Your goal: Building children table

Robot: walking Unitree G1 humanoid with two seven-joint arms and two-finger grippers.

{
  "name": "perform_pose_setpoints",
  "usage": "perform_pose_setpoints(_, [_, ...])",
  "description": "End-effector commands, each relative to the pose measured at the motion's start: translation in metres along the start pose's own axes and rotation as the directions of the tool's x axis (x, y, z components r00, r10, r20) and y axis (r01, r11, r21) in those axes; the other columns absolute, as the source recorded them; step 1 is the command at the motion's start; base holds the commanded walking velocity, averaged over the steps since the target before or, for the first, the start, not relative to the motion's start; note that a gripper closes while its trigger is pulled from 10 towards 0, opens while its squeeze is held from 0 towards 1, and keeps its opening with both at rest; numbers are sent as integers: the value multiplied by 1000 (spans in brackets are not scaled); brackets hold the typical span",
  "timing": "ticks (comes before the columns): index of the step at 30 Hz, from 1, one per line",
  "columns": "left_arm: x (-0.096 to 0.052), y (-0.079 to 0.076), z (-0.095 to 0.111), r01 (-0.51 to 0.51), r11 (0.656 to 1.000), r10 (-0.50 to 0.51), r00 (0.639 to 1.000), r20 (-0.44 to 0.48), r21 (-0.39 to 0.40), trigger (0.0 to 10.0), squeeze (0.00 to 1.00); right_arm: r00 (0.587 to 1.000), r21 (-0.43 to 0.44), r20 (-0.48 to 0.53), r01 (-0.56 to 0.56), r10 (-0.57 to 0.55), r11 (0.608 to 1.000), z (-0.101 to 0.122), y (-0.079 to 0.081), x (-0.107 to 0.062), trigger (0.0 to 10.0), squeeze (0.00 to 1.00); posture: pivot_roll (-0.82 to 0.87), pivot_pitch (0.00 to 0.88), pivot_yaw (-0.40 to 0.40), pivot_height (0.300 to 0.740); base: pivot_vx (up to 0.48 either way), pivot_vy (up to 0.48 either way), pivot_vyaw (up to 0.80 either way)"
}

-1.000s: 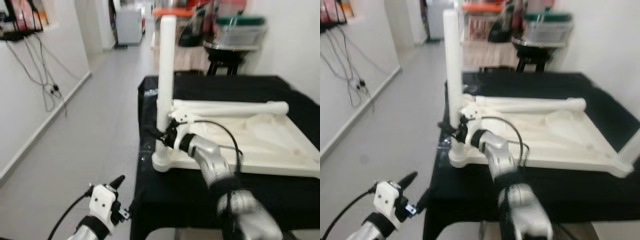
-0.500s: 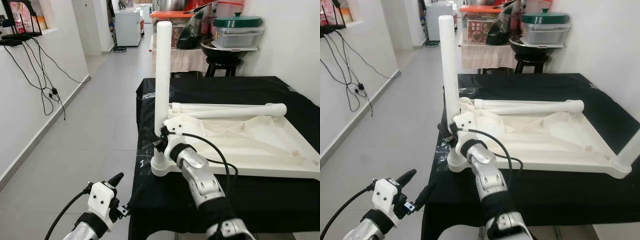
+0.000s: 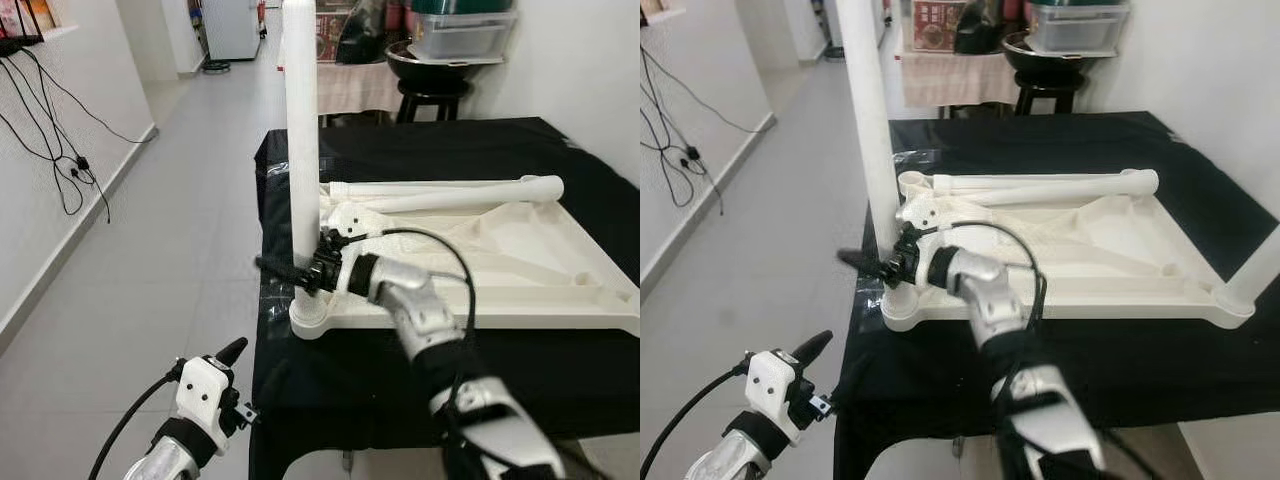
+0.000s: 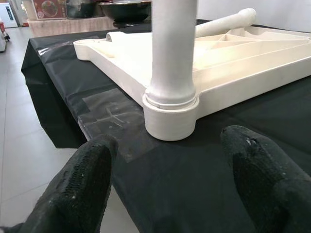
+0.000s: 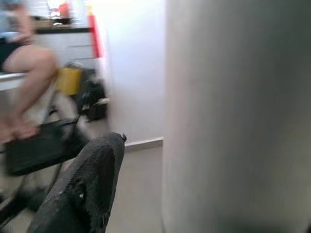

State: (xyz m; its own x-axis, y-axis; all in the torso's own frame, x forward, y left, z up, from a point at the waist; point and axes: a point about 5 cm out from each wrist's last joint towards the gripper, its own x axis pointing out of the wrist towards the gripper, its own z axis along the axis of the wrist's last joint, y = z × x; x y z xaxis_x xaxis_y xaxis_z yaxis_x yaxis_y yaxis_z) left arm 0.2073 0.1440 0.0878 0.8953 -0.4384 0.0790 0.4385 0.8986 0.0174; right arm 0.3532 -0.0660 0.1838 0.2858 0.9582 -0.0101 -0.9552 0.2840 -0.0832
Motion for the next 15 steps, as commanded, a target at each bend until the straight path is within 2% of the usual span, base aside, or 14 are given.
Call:
perform_pose_setpoints(1, [-2,0,-5,-5,1000,4,1000,-28,-5,10000,0,993,36,-27,-111,112,993,-11,9,5,10000,0,20,0,-6,740,0,0,0])
perform_pose_setpoints(4, [-3,0,-6,-4,1000,4,999,-32,-4,10000,0,996,82,-45,-68,72,994,-11,-2,9,10000,0,33,0,-3,740,0,0,0])
perform_pose_setpoints(8, [-4,0,-6,-4,1000,4,999,-33,-4,10000,0,997,90,-48,-56,60,994,-10,-4,10,10000,0,33,0,-3,740,0,0,0])
perform_pose_setpoints(9, [-5,0,-6,-5,1000,5,999,-35,-4,10000,0,996,106,-34,-74,78,992,-10,-4,9,0,0,36,0,3,740,0,0,0])
perform_pose_setpoints(15, [-5,0,-6,-6,1000,6,999,-38,-4,10000,0,997,113,-24,-67,70,991,-13,-5,5,0,0,33,0,6,740,0,0,0])
